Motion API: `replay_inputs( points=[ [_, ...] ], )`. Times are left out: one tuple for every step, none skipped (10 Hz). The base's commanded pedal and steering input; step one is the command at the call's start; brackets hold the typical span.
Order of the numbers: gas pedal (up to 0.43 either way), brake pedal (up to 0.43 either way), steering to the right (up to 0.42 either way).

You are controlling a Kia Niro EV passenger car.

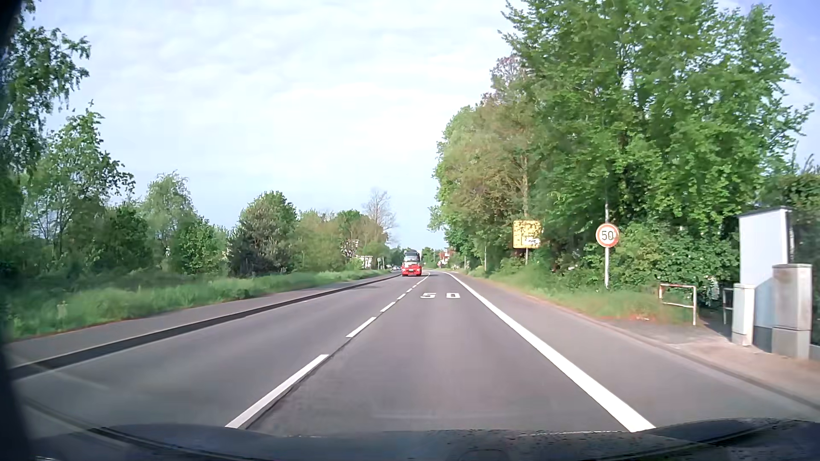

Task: Follow the waypoints while adhering to traffic rules and regulations

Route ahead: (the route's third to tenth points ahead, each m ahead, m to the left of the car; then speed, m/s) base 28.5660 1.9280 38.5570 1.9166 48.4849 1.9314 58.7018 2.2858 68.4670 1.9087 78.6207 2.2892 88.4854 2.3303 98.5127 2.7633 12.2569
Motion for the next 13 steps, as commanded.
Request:
replay_inputs(
  points=[
    [0.11,0.0,-0.001],
    [0.11,0.0,-0.001],
    [0.11,0.0,-0.001],
    [0.11,0.0,-0.001],
    [0.11,0.0,-0.001],
    [0.11,0.0,-0.001],
    [0.11,0.0,-0.001],
    [0.11,0.0,-0.002],
    [0.11,0.0,-0.001],
    [0.11,0.0,-0.001],
    [0.11,0.0,-0.001],
    [0.11,0.0,-0.002],
    [0.11,0.0,-0.001]
  ],
)
